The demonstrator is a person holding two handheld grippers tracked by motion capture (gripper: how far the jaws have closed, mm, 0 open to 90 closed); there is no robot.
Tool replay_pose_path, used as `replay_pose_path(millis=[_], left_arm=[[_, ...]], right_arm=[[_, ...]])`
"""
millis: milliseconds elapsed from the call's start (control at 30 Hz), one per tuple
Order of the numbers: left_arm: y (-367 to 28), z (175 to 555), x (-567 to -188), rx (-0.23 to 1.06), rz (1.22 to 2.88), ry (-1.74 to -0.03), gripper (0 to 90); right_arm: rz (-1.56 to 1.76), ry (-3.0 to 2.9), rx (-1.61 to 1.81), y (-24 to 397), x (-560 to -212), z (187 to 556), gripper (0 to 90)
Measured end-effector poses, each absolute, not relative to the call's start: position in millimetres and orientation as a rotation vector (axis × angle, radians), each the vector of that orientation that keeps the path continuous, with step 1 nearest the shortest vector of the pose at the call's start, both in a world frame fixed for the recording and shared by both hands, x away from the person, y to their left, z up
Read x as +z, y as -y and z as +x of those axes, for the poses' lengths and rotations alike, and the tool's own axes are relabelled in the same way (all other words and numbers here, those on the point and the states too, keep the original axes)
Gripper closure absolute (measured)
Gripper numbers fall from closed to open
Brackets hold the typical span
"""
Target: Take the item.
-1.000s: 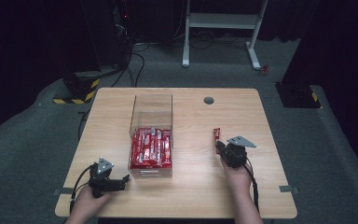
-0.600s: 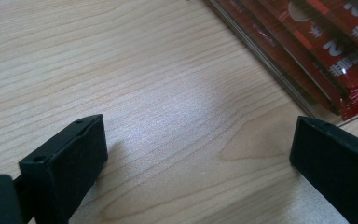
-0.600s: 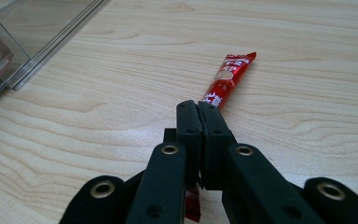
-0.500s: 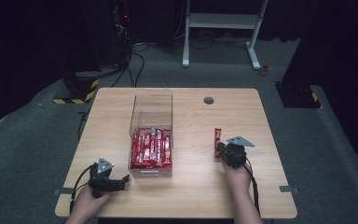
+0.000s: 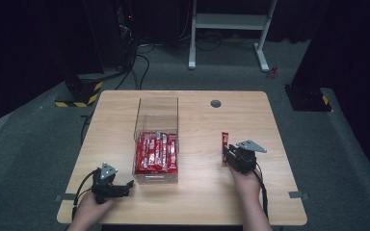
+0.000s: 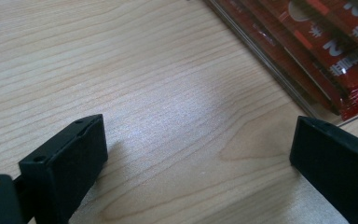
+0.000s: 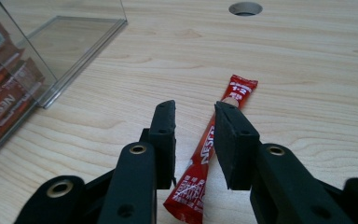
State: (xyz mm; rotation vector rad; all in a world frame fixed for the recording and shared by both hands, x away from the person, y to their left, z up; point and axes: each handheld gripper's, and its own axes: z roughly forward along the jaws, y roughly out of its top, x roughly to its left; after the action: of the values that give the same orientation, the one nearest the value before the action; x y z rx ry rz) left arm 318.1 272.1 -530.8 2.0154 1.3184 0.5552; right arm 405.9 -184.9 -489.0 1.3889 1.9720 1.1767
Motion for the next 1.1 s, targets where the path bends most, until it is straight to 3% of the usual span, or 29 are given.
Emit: replay_pose_path(millis=[600, 1100], left_arm=[[-272.4, 318.3, -530.6, 0.552, 2.02, -1.316, 4.2], [-272.3, 318.3, -530.6, 0.549, 2.022, -1.313, 4.1]], right_arm=[[1.305, -1.999, 1.191, 168.6, -468.9, 377.6, 45.9], [1.288, -2.102, 1.173, 144.4, -480.8, 349.4, 28.8]])
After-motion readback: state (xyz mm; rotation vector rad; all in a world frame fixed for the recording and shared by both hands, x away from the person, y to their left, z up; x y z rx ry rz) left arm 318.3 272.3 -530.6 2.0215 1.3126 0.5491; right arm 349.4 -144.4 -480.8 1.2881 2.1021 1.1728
